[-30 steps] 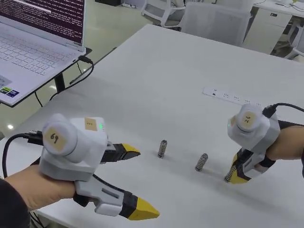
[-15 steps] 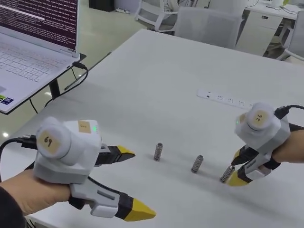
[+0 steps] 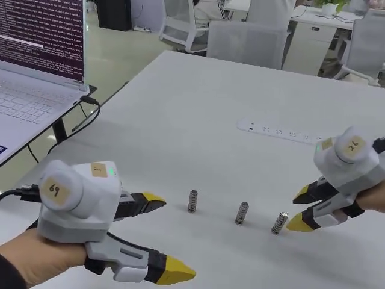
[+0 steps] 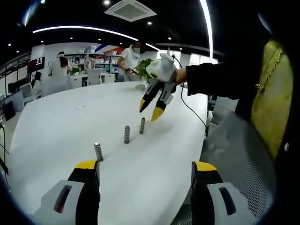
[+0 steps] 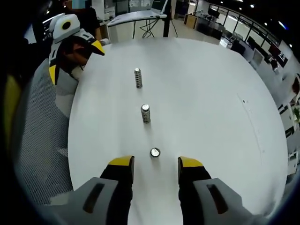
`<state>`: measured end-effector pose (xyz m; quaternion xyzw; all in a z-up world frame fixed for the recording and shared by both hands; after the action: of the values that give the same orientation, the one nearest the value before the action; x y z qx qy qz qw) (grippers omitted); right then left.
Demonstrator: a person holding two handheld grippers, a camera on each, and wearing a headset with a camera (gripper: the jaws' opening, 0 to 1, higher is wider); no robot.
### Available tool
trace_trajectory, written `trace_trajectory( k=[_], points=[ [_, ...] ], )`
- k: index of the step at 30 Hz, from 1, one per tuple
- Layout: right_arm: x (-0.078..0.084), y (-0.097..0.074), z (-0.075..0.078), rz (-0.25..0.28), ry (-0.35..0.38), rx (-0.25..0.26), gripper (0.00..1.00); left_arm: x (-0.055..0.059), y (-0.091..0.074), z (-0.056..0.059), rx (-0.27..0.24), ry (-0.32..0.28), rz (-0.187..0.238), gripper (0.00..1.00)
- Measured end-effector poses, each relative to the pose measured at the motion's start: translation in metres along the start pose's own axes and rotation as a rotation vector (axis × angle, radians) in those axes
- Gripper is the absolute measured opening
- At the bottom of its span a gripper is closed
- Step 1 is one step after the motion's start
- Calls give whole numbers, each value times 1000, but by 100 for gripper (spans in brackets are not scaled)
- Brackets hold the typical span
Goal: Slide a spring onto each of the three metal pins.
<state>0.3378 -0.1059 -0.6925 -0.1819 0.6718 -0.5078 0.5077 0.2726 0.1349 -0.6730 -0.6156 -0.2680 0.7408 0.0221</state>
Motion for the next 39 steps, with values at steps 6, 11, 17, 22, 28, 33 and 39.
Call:
trace_trajectory(
  k=[6, 11, 17, 22, 28, 33, 39],
  points=[
    [-7, -16, -9, 101, 39, 28, 36, -4, -1, 0, -6, -1, 9, 77],
    [-8, -27, -15, 170, 65, 53, 38, -8, -1, 1, -8, 5, 12, 77],
    [-10, -45, -26, 262, 92, 91, 41, -14, -5, 1, -21, 2, 30, 78],
    [-8, -58, -36, 322, 111, 121, 43, -16, -8, 1, -29, -1, 41, 78],
    [-2, -68, -50, 387, 143, 154, 46, -19, -12, 4, -39, -7, 59, 78],
    [7, -74, -61, 423, 166, 185, 49, -19, -16, 4, -48, -13, 70, 78],
    [22, -78, -76, 470, 224, 215, 52, -20, -17, 8, -52, -24, 85, 78]
  ],
)
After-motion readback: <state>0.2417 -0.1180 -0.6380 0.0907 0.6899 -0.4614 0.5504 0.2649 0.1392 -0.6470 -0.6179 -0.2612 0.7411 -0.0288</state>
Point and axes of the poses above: the centre of the closed fingertips' face, and the gripper's own axes: y roughly forward along the fingers, z roughly to its right, x roughly out of its underside, the point moved 4 cm from there along -y, roughly backward along the fingers, and after that the axes turned 2 degrees about y, right-handed, at the moved point
